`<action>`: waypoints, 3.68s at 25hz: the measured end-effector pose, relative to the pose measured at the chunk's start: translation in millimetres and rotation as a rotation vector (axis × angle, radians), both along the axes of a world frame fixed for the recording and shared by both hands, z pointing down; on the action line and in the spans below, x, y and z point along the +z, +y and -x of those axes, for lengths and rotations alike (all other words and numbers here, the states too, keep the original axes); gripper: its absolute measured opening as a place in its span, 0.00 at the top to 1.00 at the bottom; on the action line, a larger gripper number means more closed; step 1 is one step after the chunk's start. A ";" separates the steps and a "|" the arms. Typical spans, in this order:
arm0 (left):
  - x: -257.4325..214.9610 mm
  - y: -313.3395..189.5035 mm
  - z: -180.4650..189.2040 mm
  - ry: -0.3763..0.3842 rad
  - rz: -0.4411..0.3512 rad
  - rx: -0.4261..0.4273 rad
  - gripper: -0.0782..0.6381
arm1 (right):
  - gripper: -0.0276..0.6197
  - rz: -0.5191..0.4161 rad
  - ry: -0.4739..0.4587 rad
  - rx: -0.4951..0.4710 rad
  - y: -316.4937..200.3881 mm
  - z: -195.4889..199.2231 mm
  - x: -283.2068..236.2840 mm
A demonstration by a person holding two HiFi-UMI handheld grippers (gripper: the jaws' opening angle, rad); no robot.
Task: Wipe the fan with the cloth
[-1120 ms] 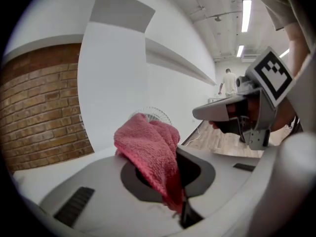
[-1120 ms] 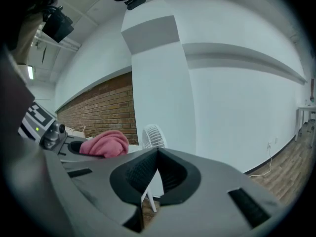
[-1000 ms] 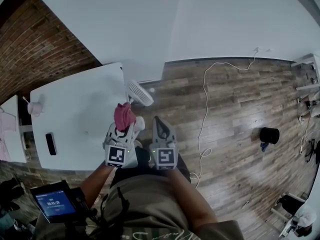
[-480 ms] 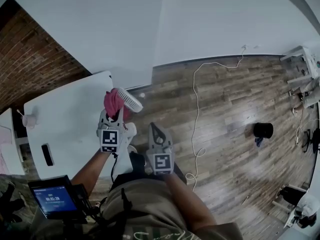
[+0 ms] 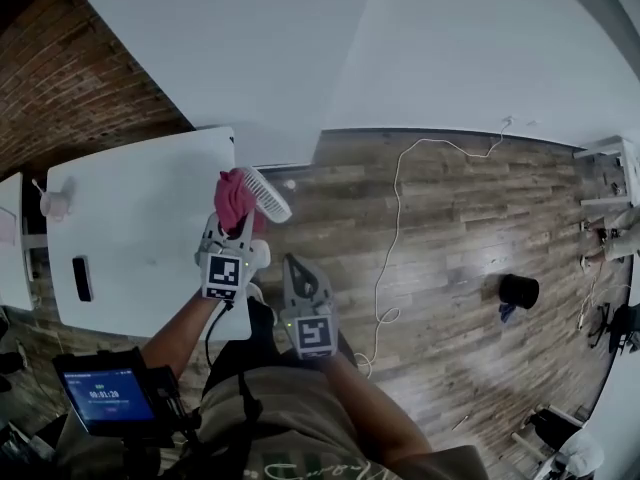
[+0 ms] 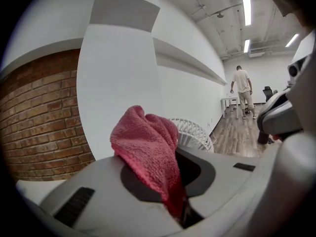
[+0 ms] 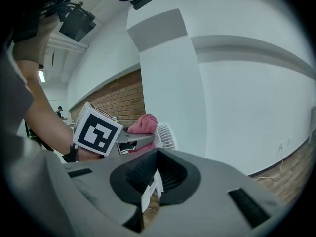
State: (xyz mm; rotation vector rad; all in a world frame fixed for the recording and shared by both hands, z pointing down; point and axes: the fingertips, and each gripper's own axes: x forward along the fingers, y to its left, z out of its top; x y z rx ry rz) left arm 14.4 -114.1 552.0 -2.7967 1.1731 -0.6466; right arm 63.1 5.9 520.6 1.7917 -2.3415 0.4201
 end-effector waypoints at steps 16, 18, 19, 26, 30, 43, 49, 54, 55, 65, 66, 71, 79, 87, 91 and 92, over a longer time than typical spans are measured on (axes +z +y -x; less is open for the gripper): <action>13.4 1.9 11.6 0.009 0.044 -0.040 0.81 | 0.96 -0.022 -0.002 -0.002 -19.2 -13.3 0.2; 14.0 2.1 10.5 0.012 0.041 -0.042 0.81 | 0.96 -0.020 -0.007 0.014 -20.7 -17.6 1.2; 14.2 1.9 9.9 0.012 0.040 -0.043 0.81 | 0.96 -0.021 -0.009 0.022 -21.6 -19.3 1.0; 14.8 2.6 14.6 0.012 0.043 -0.066 0.81 | 0.96 -0.031 -0.003 -0.006 -23.5 -10.1 -8.4; 14.9 1.4 14.6 0.024 0.039 -0.079 0.80 | 0.96 -0.050 0.003 -0.002 -27.1 -12.4 -12.0; 15.5 5.2 18.0 0.020 0.029 -0.067 0.80 | 0.96 -0.040 0.012 -0.034 -16.6 15.4 -12.4; 17.6 6.3 25.3 0.026 0.031 -0.075 0.80 | 0.96 -0.018 -0.012 -0.055 -3.8 36.0 -5.6; 15.7 10.5 22.9 0.032 0.026 -0.075 0.80 | 0.96 -0.019 -0.002 -0.051 -2.6 32.9 -4.2; 15.6 12.5 24.5 0.030 0.026 -0.078 0.81 | 0.96 -0.018 -0.006 -0.050 -1.5 33.7 -4.4; 17.6 29.9 28.8 0.022 0.024 -0.099 0.80 | 0.96 -0.025 -0.010 -0.052 10.4 28.0 -5.2; 18.2 30.9 30.5 0.019 0.026 -0.102 0.80 | 0.96 -0.023 -0.010 -0.051 11.0 27.3 -4.5; 20.1 36.1 36.9 0.004 0.030 -0.114 0.80 | 0.96 -0.015 -0.012 -0.048 11.6 21.1 -4.2; 29.0 50.1 45.2 -0.011 0.045 -0.132 0.80 | 0.96 -0.023 -0.021 -0.066 3.6 16.1 -4.0; 37.5 64.5 51.4 0.008 0.086 -0.171 0.80 | 0.96 -0.022 -0.025 -0.106 -0.6 23.8 -3.4; 39.8 73.7 51.5 0.005 0.063 -0.151 0.80 | 0.96 -0.013 -0.005 -0.116 5.1 25.9 -1.3; 42.3 76.3 53.1 0.005 0.074 -0.153 0.80 | 0.96 -0.012 -0.006 -0.114 5.9 26.4 -1.5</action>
